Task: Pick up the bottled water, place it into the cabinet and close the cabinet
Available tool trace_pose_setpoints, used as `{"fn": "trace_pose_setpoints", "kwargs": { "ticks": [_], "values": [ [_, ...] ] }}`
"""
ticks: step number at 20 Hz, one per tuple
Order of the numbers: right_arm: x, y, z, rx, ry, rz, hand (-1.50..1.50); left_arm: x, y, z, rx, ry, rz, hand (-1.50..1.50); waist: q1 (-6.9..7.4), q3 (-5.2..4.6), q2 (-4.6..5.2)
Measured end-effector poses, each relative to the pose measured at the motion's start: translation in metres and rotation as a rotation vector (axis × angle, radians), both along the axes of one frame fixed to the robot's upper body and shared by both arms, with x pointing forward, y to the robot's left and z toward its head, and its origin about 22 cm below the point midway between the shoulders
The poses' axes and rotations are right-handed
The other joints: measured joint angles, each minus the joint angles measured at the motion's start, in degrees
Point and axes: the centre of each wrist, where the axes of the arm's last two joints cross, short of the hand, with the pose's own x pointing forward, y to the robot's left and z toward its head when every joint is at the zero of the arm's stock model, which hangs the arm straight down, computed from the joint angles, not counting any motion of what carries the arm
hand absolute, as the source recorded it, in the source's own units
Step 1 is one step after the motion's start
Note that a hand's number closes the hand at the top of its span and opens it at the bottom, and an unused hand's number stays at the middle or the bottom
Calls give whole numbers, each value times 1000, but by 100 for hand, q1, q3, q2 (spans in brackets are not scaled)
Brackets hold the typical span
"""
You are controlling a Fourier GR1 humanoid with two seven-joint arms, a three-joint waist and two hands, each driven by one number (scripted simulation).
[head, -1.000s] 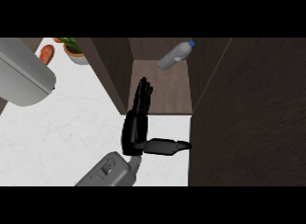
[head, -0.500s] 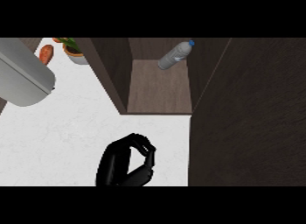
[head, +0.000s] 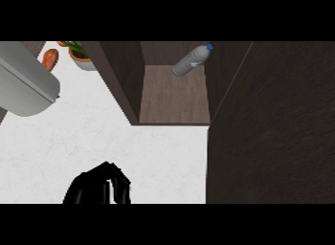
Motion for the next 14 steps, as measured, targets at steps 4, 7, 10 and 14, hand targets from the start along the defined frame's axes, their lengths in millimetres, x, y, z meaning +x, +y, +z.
{"fn": "trace_pose_setpoints", "kwargs": {
  "ticks": [4, 7, 10, 14],
  "values": [
    [1, 8, -4, 35, -9, 64, 150, -3, 29, 11, 10, -23, 17, -150, -29, -7, -21],
    [2, 13, -6, 56, -21, 92, 150, -7, 48, 20, -2, -29, 20, -150, -47, -17, -36],
    [6, 17, -6, 62, -28, 133, 150, -9, 63, 29, -20, -39, 34, -150, -29, -24, -43],
    [9, 26, -9, 80, -12, 190, 150, -14, 86, 38, -7, -48, 68, -150, 15, -35, -60]
  ]
}}
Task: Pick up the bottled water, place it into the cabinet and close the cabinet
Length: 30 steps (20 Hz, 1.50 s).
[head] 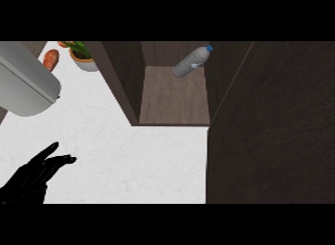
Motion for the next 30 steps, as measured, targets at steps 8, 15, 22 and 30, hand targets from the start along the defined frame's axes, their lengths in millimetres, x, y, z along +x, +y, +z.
{"fn": "trace_pose_setpoints", "kwargs": {
  "ticks": [8, 15, 22, 30],
  "values": [
    [17, 19, 0, 0, -1, 141, 150, -9, 33, 15, 16, 2, 23, -150, 101, -33, -45],
    [36, 39, 4, -35, -18, 268, 150, -20, 49, 19, 8, 22, 11, -150, 210, -66, -94],
    [54, 62, 10, -68, -19, 339, 150, -28, 66, 23, 15, 38, 20, -150, 246, -83, -127],
    [69, 98, 18, -70, 5, 380, 150, -35, 86, 29, 29, 47, 16, -150, 332, -88, -125]
  ]
}}
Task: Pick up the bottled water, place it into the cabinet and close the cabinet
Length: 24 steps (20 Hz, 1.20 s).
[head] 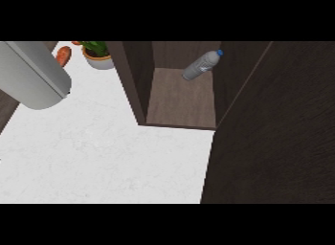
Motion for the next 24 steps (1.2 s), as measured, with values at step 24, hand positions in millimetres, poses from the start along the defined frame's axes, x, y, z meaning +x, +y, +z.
{"fn": "trace_pose_setpoints", "kwargs": {
  "ticks": [24],
  "values": [
    [55, 169, 78, -124, -19, 162, 150, -13, 54, 20, -4, -48, -57, -150, 455, 87, 197]
  ]
}}
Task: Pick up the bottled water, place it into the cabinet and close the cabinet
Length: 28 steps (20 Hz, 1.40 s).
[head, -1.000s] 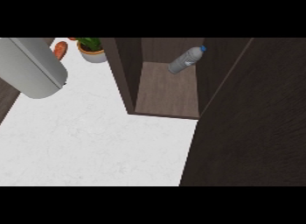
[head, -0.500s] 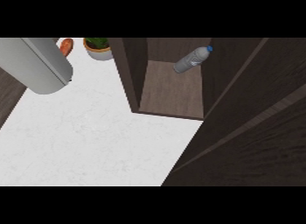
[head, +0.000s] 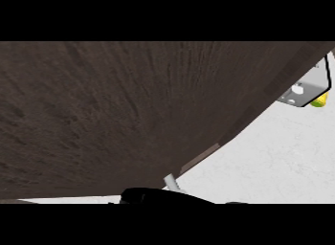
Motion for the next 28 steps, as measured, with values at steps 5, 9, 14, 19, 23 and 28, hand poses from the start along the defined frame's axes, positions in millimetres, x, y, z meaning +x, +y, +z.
{"fn": "trace_pose_setpoints", "kwargs": {
  "ticks": [5, 9, 14, 19, 23, 28],
  "values": [
    [26, 29, 27, -35, 21, 81, 150, -18, 21, 0, -11, 2, 29, -150, -167, 28, 16],
    [52, 42, 31, -51, 107, 73, 150, -34, 33, 0, -3, 16, 65, -150, -334, 39, 21],
    [87, 37, 19, -47, 211, 42, 150, -55, 39, 0, 3, 32, 101, -150, -484, 49, 24],
    [115, 29, -1, -38, 262, 3, 150, -62, 42, 3, 1, 31, 126, -150, -606, 52, 33],
    [141, 5, -20, -26, 281, -55, 150, -70, 44, 3, 3, 34, 133, -150, -640, 53, 35],
    [169, -13, -27, 7, 242, -139, 150, -70, 41, 1, -2, 30, 130, -150, -656, 45, 36]
  ]
}}
